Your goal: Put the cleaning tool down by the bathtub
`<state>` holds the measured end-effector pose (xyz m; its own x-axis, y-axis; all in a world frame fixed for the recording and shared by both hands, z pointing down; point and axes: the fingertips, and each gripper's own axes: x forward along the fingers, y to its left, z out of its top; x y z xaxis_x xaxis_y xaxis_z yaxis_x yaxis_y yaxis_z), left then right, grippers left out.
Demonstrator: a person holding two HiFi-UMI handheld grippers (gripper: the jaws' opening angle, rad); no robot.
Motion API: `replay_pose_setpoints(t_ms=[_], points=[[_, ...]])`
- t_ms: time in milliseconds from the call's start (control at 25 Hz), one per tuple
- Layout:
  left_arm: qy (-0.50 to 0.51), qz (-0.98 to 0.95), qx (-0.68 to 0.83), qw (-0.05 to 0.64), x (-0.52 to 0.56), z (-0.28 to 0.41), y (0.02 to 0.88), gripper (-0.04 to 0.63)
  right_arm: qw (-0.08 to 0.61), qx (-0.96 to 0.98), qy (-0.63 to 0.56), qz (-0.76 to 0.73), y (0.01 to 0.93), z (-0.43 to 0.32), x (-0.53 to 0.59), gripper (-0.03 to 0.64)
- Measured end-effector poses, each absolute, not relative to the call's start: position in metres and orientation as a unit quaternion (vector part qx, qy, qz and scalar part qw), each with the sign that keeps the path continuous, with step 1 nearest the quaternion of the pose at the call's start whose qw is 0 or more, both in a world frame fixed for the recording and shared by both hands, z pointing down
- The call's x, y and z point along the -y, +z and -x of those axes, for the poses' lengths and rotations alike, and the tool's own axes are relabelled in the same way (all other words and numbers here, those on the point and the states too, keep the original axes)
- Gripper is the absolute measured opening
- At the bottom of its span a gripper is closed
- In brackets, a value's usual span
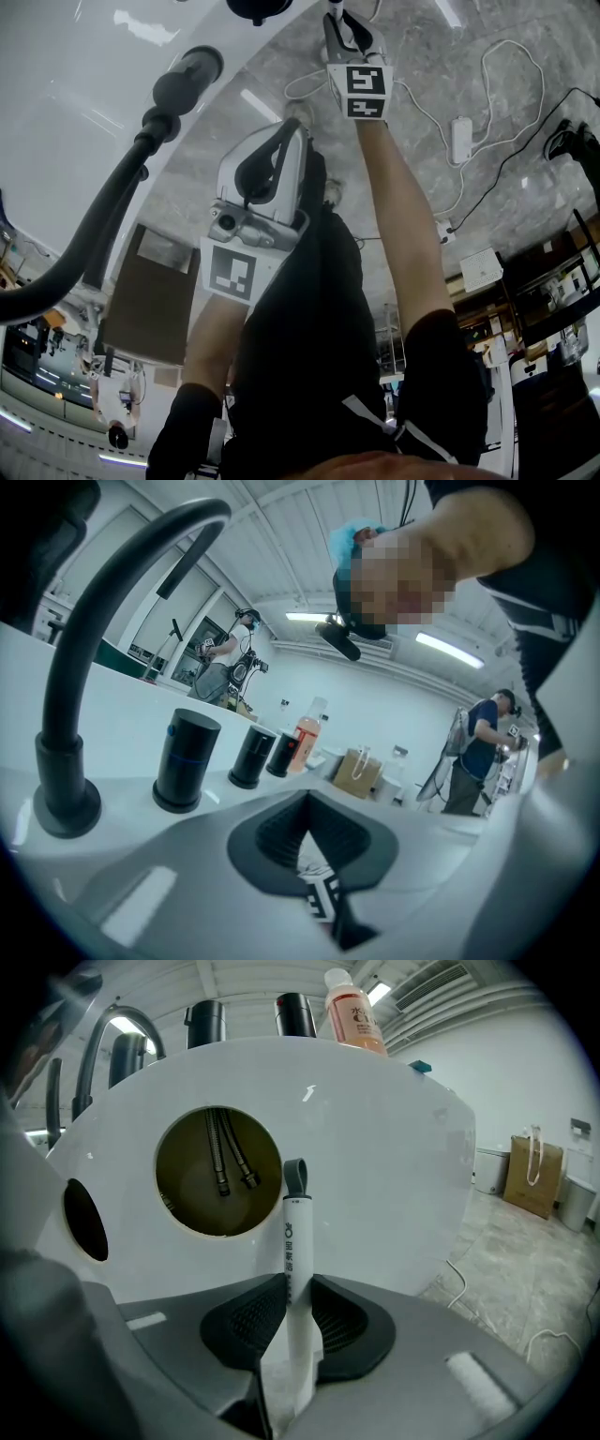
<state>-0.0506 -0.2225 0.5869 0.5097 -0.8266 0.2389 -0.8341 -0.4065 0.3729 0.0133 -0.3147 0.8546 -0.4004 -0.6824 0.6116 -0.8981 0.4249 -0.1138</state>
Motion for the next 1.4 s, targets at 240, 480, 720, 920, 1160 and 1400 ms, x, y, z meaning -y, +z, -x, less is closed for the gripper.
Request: replay_pose_setpoints(t_ms=[240,480,720,920,1160,1400], points=[[0.008,-0.837,0.497,0.230,0.223,0.052,0.587,0.006,0.241,0.805,0.225,-0.493,0.856,-0.012,0.319,0.087],[0.006,-0.834,0.500,0.233,0.224,0.055,0.590,0.006,0.243,0.805,0.224,-0.494,0.858,-0.010,0.321,0.089],[0.008,-0.833,0.503,0.230,0.222,0.058,0.589,0.006,0.234,0.803,0.231,-0.497,0.855,-0.012,0.322,0.092],[0.010,-0.833,0.502,0.232,0.219,0.058,0.589,0.006,0.235,0.802,0.234,-0.496,0.853,-0.011,0.320,0.107],[0.009,-0.834,0.503,0.227,0.216,0.060,0.586,0.006,0.238,0.801,0.230,-0.498,0.853,-0.012,0.316,0.147],[0.005,-0.832,0.506,0.225,0.210,0.061,0.581,0.006,0.240,0.802,0.224,-0.498,0.845,-0.015,0.310,0.150]])
